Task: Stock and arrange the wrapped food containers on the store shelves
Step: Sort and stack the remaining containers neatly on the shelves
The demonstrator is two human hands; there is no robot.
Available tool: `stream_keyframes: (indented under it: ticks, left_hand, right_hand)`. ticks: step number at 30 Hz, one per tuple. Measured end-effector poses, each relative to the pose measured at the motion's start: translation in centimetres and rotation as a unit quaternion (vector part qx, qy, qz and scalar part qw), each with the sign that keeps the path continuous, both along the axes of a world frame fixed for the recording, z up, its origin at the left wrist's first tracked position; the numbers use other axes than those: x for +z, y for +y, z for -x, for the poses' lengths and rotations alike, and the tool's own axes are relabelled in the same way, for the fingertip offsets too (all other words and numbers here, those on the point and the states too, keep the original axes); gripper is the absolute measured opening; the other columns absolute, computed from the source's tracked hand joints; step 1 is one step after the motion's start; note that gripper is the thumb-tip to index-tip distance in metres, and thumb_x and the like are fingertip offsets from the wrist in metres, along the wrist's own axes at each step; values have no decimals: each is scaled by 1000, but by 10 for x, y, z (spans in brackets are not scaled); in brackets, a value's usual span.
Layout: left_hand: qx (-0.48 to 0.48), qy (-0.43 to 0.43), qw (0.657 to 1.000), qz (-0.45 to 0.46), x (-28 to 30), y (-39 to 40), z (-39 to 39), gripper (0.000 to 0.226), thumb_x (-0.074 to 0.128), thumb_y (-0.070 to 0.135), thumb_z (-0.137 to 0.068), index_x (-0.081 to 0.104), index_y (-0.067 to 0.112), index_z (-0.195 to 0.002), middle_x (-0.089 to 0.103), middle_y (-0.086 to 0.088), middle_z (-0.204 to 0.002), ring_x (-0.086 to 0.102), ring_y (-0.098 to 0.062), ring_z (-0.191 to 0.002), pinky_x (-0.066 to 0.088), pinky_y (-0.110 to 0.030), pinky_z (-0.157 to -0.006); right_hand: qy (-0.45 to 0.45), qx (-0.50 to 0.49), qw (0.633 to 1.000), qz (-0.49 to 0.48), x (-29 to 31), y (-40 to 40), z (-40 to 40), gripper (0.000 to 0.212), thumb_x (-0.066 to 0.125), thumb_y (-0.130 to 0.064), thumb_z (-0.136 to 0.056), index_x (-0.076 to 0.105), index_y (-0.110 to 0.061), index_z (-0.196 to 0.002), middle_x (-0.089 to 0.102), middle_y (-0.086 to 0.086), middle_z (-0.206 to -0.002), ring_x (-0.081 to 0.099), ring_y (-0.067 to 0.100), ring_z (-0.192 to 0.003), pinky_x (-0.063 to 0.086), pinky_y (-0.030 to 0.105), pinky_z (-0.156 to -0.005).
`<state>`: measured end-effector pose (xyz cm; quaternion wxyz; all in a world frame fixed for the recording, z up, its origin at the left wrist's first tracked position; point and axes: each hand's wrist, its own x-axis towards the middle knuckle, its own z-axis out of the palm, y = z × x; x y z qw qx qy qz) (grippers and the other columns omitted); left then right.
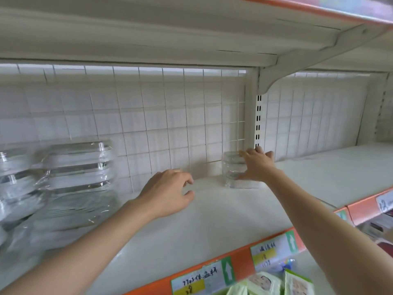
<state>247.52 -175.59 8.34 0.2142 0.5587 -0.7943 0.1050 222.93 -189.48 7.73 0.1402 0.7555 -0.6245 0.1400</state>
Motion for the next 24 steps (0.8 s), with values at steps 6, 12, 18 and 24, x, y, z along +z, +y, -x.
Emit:
stream_keyframes:
  ticks: [6,12,18,24]
  left_hand:
    - [43,24,997,-62,-12,-12,10,26,54,34,-88,53,19,-109,52,6,-114,50,-14,-100,39,-26,-80]
    - [73,104,984,-123,-14,-14,13,40,61,35,-84,43,15,-115,47,0,-121,49,-19,-107,40,-28,-85]
    - [82,154,974,-143,-8,-11,15,53,63,35,-83,40,15,-126,45,-2,-131,48,-19,-115,41,-30,-93]
    - [30,136,980,-144,-9,-17,20,70,68,35,-81,31,15,-137,32,-1,-139,37,-16,-128,32,-23,-93]
  right_hand:
    - [38,71,996,47,-3,30,-2,73,63,-60,-75,42,-24,-134,42,-1,-124,32,20,-115,26,36,-92]
    - [14,219,974,56,-11,74,-17,62,65,-63,-70,52,-38,-125,41,-5,-119,29,18,-118,20,33,-93]
    - [29,167,983,-69,-10,66,-34,77,71,-58,-69,38,-38,-136,6,8,-153,7,32,-139,15,48,-111]
    - [13,155,988,-13,-17,64,-36,82,76,-42,-68,32,-31,-136,37,3,-132,32,25,-121,29,38,-97]
